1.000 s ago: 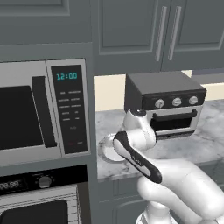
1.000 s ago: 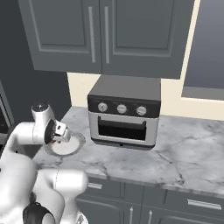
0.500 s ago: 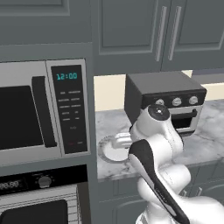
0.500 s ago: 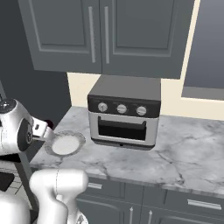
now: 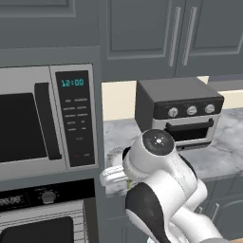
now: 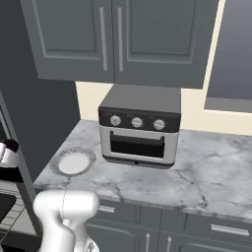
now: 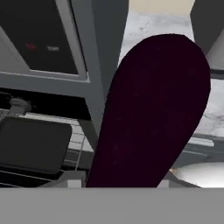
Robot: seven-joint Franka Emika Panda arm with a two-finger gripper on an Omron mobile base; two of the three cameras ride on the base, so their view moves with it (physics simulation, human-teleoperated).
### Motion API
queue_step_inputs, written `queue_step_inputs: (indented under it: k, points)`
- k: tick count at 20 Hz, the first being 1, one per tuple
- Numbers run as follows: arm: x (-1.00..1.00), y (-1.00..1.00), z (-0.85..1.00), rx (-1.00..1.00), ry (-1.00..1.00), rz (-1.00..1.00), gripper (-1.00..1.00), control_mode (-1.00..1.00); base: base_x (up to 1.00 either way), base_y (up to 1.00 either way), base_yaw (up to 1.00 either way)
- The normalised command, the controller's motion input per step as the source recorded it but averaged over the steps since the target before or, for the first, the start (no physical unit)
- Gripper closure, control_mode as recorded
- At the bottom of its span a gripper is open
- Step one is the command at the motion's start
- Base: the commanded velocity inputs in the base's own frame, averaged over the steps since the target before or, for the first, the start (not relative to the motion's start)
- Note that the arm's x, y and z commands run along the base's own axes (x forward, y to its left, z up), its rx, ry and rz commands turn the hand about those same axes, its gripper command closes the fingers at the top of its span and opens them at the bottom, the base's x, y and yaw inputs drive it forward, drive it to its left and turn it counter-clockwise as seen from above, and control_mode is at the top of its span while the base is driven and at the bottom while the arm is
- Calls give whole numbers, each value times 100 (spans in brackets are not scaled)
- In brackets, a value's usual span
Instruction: Place the eggplant on the rack of the oven.
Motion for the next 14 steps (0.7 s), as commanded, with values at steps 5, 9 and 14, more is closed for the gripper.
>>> queue_step_inputs:
  k: [5,9,14]
  points:
    - [-35,100,-35,-3,0,13,100,-100,0,0,0]
    - [-1,100,-68,0,0,9,100,-100,0,0,0]
    - [0,100,-87,-3,3,10,100,-100,0,0,0]
